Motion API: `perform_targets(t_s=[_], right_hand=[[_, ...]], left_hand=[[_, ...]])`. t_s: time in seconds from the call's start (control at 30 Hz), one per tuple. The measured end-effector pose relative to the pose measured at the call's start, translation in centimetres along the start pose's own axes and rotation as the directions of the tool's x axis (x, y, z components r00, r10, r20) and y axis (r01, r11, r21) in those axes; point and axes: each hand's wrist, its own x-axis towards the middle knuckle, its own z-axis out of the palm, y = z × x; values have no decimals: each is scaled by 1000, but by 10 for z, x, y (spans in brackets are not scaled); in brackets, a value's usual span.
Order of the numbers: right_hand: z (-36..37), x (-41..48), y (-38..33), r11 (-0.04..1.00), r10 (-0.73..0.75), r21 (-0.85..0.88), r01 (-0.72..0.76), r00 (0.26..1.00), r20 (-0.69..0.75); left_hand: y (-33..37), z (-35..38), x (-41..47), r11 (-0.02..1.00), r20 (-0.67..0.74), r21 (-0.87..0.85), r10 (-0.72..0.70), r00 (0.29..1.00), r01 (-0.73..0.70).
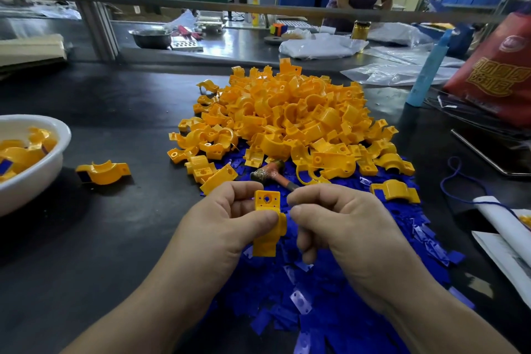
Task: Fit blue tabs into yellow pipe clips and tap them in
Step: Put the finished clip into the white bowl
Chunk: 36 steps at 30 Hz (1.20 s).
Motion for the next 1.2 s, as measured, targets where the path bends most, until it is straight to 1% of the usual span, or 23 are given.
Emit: perform_targets(t_s=[0.07, 0.17, 0.27, 0.4, 0.47, 0.63, 0.7, 0.77, 0.9, 0.97, 1.2], right_hand=[[1, -1, -2, 999, -23, 44, 24, 1000, -15], [5, -1, -2, 997, -81, 0, 81, 996, -36], [8, -3, 1, 979, -149, -147, 139, 987, -55], [10, -5, 4, 910, -239, -360, 205, 969, -54], [11, -4, 5, 891, -253, -406, 206, 965, -65], [11, -2, 7, 925, -225, -336, 178, 969, -106], [11, 0, 7, 967, -160, -211, 140, 983, -84], [10, 0, 5, 993, -97, -68, 95, 995, -26], [9, -1, 1, 995, -82, 64, 82, 997, 3], [9, -1, 0, 994, -81, 75, 80, 997, 7], [9, -3, 0, 993, -113, 17, 113, 994, 8]], left_hand=[[0, 2, -2, 1000, 22, 8, 17, 1000, -17], [0, 5, -4, 999, 51, 3, 36, 998, -36], [-2, 7, -5, 998, 46, 10, 58, 997, -59], [-3, 9, -5, 996, 16, 41, 75, 997, -76], [-2, 9, -5, 995, 4, 43, 86, 996, -86], [1, 10, -8, 995, -5, 37, 93, 996, -93], [1, 11, -9, 996, -6, 27, 81, 997, -80], [1, 11, -9, 998, 1, 20, 66, 998, -66], [0, 13, -10, 998, -2, 3, 56, 998, -56], [-1, 13, -9, 999, -1, -10, 44, 999, -44], [-1, 14, -11, 1000, 0, -10, 21, 1000, -21]])
